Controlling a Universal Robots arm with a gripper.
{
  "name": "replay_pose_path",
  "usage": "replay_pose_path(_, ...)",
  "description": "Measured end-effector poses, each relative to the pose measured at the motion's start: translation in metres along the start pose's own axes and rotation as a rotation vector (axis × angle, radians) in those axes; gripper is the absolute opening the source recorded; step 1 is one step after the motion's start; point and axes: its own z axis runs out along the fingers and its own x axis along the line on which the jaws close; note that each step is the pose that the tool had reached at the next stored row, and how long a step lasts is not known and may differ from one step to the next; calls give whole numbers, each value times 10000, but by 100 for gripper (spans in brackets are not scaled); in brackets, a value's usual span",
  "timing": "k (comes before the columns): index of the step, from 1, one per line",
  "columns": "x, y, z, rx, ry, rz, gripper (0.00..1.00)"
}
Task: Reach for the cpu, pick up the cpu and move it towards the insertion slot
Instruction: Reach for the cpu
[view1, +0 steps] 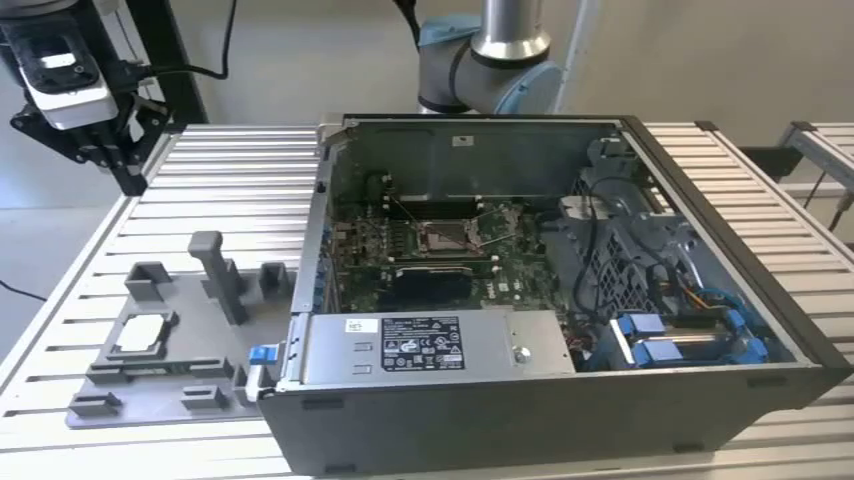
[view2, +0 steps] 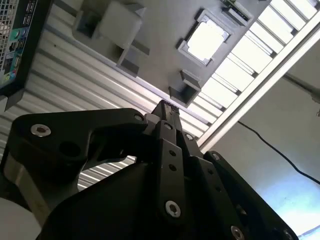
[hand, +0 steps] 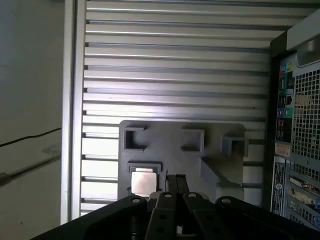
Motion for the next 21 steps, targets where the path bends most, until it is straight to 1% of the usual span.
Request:
replay_pose_path(2,23,-16,1,-1,-2,0,0)
replay_pose_path(8,114,-115,9,-1,-1,4,0)
replay_pose_path(16,285,-227,38,-2,-2,7,0)
replay_pose_path(18,310,-257,46,-1,-1,5,0)
replay_pose_path(21,315,-299,57,-3,-3,6,0)
